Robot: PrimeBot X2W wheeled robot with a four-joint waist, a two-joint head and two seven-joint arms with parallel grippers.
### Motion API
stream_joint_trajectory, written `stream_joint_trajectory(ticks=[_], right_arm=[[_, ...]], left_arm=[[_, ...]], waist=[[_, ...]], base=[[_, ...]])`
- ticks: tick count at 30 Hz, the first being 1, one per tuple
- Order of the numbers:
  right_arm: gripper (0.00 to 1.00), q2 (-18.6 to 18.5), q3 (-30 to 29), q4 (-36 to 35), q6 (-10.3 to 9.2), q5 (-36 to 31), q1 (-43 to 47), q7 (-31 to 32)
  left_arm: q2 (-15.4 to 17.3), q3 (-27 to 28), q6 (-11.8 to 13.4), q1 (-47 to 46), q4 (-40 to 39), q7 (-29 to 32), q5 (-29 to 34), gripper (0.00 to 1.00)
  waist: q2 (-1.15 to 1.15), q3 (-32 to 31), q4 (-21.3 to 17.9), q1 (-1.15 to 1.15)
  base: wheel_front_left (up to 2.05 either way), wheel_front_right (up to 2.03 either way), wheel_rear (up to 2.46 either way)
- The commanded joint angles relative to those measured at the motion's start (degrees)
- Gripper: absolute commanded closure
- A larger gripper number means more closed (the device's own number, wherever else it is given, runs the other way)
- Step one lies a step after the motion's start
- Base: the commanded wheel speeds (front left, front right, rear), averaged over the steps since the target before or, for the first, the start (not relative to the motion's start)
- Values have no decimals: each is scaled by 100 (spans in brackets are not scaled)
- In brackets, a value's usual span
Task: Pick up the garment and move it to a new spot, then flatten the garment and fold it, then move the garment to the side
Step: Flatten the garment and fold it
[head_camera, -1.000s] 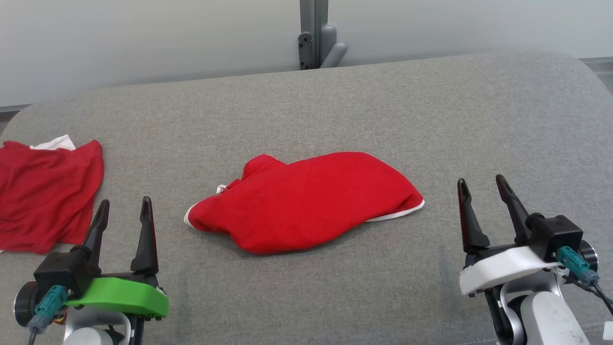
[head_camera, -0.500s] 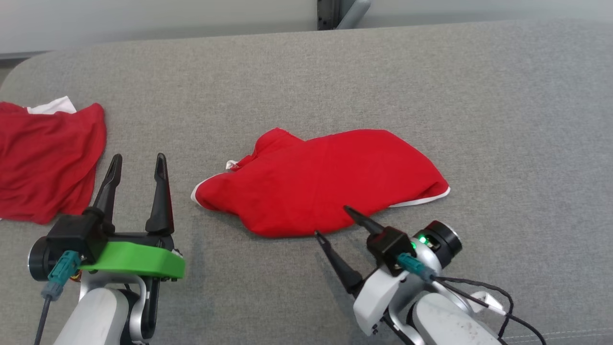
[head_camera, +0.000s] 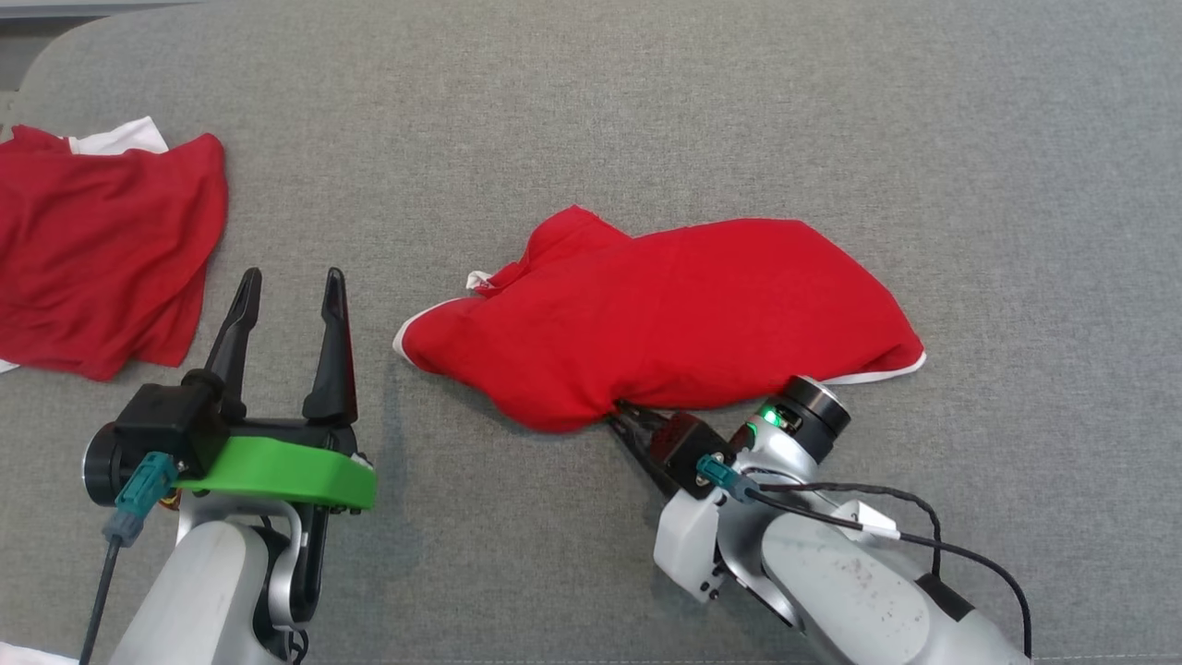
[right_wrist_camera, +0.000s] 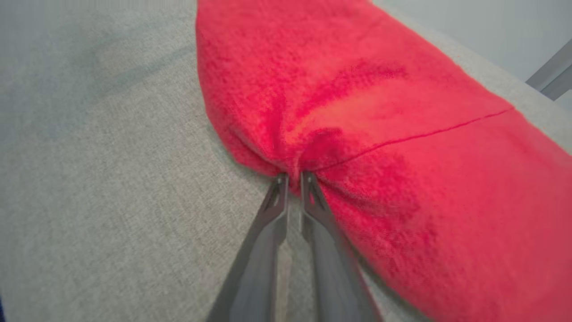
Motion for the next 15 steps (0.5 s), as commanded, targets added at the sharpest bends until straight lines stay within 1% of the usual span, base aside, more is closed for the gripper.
stream_joint_trajectory(ticks=[1, 4, 8, 11, 15], right_arm=[[100, 4, 8, 1, -4, 83, -104, -53], [100, 42, 107, -135, -4, 244, -271, -116], [100, 51, 237, -575, -4, 534, -545, -234], [100, 33, 264, -1086, -4, 692, -765, -333], [100, 10, 134, -1878, -4, 890, -1025, -395]], left_arm=[[-11, 21, -19, -72, 20, -16, 14, 0], [-16, 56, -50, -71, 37, -36, 37, 0], [11, 106, -32, -28, -2, -47, 74, 0], [52, 139, -12, -2, -38, -51, 92, 0], [115, 185, 5, 41, -68, -53, 100, 0]], waist=[[0, -6, -13, 0], [0, -25, -82, 0], [0, -65, -191, 0], [0, -94, -275, 0], [0, -114, -390, 0]], base=[[0, 0, 0], [0, 0, 0], [0, 0, 0], [0, 0, 0], [0, 0, 0]])
